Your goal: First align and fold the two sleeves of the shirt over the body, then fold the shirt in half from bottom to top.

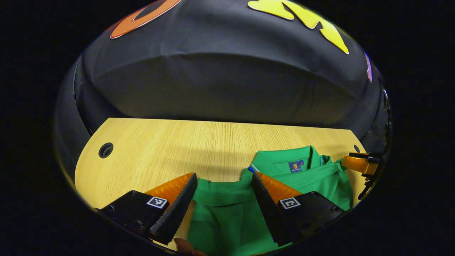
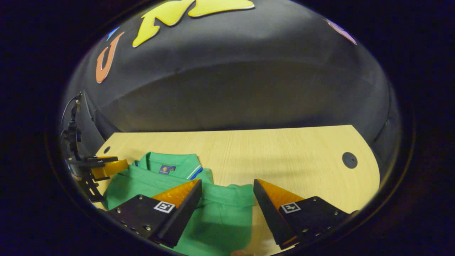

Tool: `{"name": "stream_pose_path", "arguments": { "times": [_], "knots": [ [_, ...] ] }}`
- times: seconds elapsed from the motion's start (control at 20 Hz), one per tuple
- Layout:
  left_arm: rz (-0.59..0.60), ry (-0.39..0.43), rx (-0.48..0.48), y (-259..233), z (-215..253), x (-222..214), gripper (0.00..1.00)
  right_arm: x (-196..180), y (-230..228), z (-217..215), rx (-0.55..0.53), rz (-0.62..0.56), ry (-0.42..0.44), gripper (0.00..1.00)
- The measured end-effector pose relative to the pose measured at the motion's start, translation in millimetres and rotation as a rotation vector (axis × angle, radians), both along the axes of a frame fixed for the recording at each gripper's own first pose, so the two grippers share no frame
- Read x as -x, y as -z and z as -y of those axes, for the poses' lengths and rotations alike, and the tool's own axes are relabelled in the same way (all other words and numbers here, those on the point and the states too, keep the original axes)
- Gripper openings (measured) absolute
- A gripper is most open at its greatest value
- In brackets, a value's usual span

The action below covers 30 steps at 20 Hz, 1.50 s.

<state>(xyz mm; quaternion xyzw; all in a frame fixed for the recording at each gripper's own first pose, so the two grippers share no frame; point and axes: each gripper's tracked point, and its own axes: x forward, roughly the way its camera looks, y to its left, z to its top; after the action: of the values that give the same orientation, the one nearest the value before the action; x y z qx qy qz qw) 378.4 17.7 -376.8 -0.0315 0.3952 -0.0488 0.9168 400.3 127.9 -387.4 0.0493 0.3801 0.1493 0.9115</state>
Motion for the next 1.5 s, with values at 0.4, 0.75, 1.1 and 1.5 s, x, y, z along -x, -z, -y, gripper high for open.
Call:
{"name": "stream_pose_path", "arguments": {
  "times": [0.4,0.75,1.1,1.5],
  "knots": [
    [0.127,-0.003,-0.013,-62.2,4.7,2.8,0.99,4.3,-64.5,-12.2,-0.004,0.137,-0.018,0.92],
    [0.294,-0.038,-0.026,-165.4,0.9,43.7,0.99,58.4,-174.6,-9.9,-0.041,0.330,0.007,0.92],
    [0.387,-0.059,0.016,-235.4,9.3,133.0,0.98,151.9,-248.0,1.5,-0.040,0.420,-0.003,0.92],
    [0.531,-0.036,-0.001,-304.2,13.9,229.8,0.98,267.4,-308.7,5.5,-0.029,0.533,-0.013,0.92]
  ]
}}
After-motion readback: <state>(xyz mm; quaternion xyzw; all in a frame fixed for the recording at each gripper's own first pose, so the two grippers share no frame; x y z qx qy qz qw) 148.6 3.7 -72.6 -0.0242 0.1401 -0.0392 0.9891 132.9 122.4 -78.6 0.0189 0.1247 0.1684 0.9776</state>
